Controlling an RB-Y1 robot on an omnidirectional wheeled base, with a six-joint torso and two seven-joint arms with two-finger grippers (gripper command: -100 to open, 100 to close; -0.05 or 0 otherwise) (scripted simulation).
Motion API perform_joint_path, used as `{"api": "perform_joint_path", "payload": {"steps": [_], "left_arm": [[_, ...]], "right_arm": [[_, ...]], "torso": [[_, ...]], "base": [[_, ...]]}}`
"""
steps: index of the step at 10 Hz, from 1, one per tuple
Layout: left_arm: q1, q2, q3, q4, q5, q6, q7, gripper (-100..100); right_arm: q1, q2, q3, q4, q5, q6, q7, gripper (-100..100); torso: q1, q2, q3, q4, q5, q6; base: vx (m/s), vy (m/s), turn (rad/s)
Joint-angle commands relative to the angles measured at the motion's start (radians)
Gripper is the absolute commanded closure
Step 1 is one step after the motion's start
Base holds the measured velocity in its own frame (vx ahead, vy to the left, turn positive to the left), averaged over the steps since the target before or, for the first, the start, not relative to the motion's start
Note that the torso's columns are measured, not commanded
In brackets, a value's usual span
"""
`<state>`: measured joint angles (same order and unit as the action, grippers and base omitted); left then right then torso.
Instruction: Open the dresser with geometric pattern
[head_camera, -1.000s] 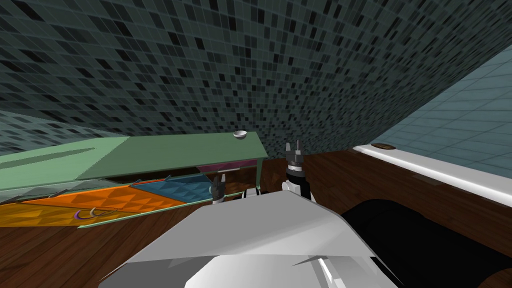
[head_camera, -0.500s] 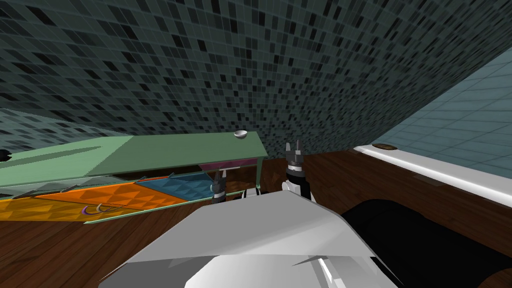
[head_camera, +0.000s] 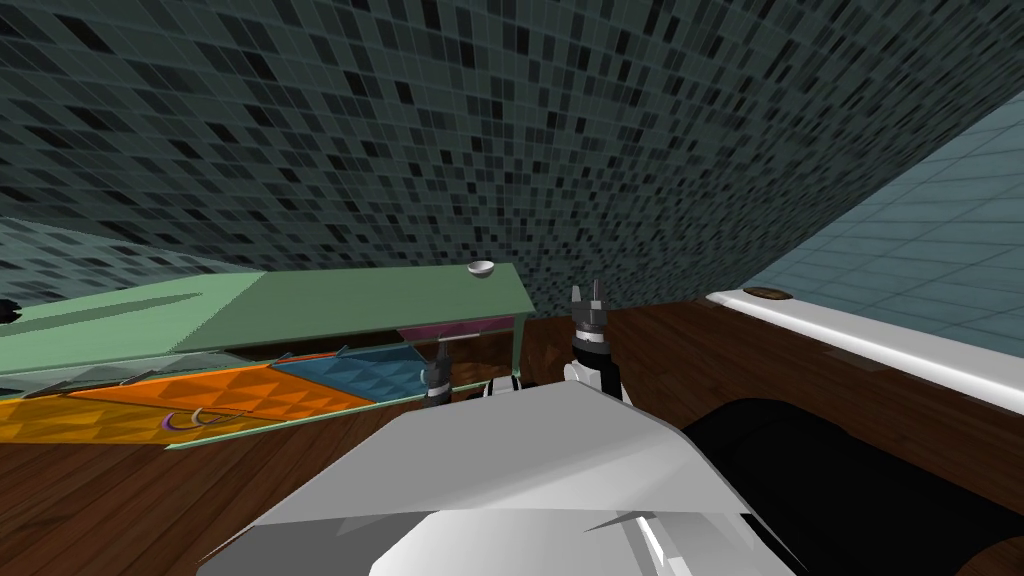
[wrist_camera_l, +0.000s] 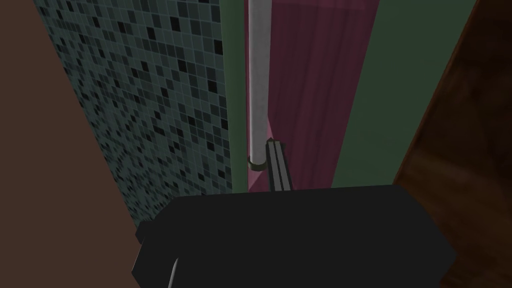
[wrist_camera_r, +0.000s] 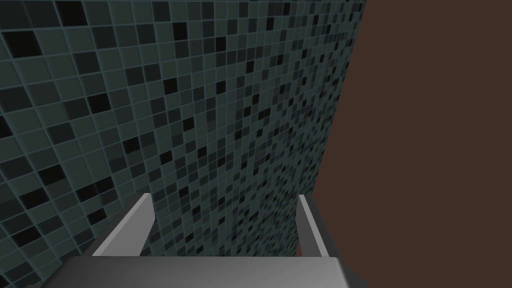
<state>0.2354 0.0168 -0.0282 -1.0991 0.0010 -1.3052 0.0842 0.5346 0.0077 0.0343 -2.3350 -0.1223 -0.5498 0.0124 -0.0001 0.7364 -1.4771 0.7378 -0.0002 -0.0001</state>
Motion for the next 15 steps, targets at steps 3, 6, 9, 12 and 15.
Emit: {"api": "perform_joint_path", "payload": {"steps": [3,6,9,12,15], "left_arm": [[0.04,-0.002,-0.006,0.031,-0.003,-0.073,0.003,100],[0.046,0.042,-0.006,0.026,-0.003,-0.072,0.004,-100],[0.04,0.104,-0.006,0.02,-0.002,-0.057,0.003,-100],[0.02,0.119,-0.006,-0.002,0.0,-0.01,0.0,-100],[-0.003,0.106,-0.007,-0.03,0.002,0.04,-0.003,-100]], "right_arm": [[0.0,0.0,0.0,0.0,0.0,0.0,0.0,0],[0.0,0.0,0.0,0.0,0.0,0.0,0.0,0],[0.0,0.0,0.0,0.0,0.0,0.0,0.0,0],[0.0,0.0,0.0,0.0,0.0,0.0,0.0,0],[0.0,0.0,0.0,0.0,0.0,0.0,0.0,0]], "torso": [[0.0,0.002,0.002,0.0,0.0,0.0],[0.0,0.002,0.001,0.0,0.0,0.0],[0.0,0.002,0.001,0.0,0.0,0.0],[-0.001,0.002,0.001,0.0,0.0,0.0],[0.0,0.002,0.001,0.0,0.0,0.0]], "base": [[0.024,0.003,-0.01],[0.009,0.0,-0.003],[-0.012,-0.01,0.004],[-0.035,-0.034,0.013],[-0.055,-0.046,0.014]]}}
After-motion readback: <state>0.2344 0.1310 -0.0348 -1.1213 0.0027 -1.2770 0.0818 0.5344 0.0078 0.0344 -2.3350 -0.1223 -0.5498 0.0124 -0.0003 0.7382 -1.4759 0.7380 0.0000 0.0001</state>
